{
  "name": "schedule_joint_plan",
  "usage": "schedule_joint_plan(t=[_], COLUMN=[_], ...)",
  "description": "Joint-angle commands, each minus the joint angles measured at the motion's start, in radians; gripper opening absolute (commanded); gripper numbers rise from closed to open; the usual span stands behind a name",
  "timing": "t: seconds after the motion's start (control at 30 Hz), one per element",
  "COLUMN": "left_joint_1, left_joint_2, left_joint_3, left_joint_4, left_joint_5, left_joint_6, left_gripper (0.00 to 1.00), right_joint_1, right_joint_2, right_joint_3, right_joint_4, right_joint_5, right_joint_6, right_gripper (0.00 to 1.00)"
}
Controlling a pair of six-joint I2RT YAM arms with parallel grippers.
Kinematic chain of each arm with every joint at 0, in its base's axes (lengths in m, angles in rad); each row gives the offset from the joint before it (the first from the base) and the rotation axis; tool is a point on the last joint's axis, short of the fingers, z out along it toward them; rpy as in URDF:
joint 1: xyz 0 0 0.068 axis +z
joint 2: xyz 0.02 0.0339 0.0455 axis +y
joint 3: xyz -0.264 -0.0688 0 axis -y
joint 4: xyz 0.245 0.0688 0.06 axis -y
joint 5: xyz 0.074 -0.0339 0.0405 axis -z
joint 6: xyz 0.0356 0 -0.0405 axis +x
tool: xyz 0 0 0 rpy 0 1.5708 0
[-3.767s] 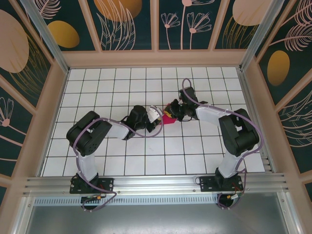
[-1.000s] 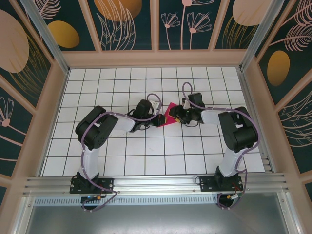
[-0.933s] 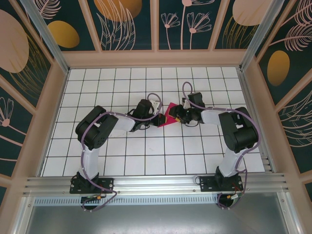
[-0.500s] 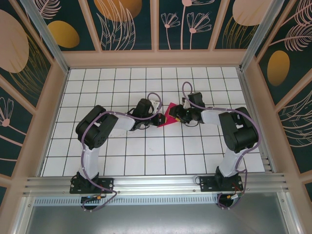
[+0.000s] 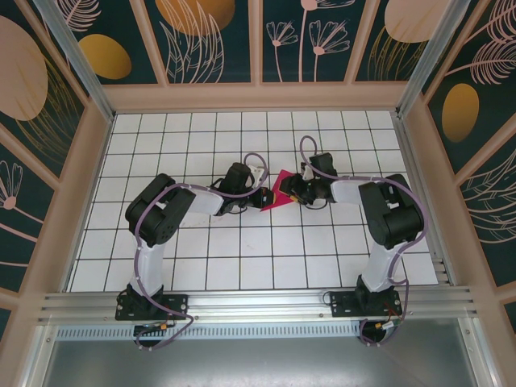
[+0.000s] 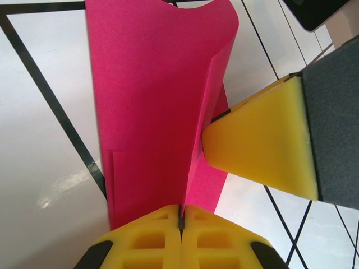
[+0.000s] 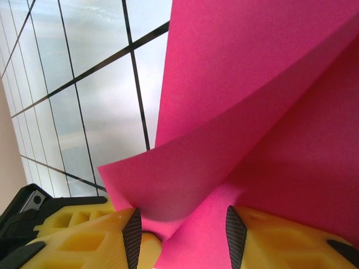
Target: Fold a paper plane with a square sheet of paper (pick it up from the middle)
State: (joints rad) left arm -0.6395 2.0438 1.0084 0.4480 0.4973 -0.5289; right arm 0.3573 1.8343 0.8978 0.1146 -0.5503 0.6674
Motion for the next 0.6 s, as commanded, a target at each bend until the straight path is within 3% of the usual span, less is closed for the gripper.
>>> schedule_joint_plan(t=[0.0,0.3,0.57], left_joint_1=[0.012,0.020,0.042], left_joint_2=[0.018,-0.058,-0.146], left_joint_3=[0.021,-0.006,-0.068], left_joint_4=[-0.012,-0.023,-0.002], left_joint_5=[0.020,-0.025,-0.111], left_joint_6=[-0.008,-0.015,-0.078], left_gripper=[0.10,0.35,0.38], right_joint_1=[0.002,0.004,0.005], right_joint_2=[0.039,0.077,0.128], right_joint_3=[0.037,0.065,0.128], right_joint_4=[-0.073,-0.216,-0.356], right_joint_5=[0.061,0.158,0.234], right_joint_6=[-0.005,0.011,0.017], right_gripper=[0.47,0.47,0.49])
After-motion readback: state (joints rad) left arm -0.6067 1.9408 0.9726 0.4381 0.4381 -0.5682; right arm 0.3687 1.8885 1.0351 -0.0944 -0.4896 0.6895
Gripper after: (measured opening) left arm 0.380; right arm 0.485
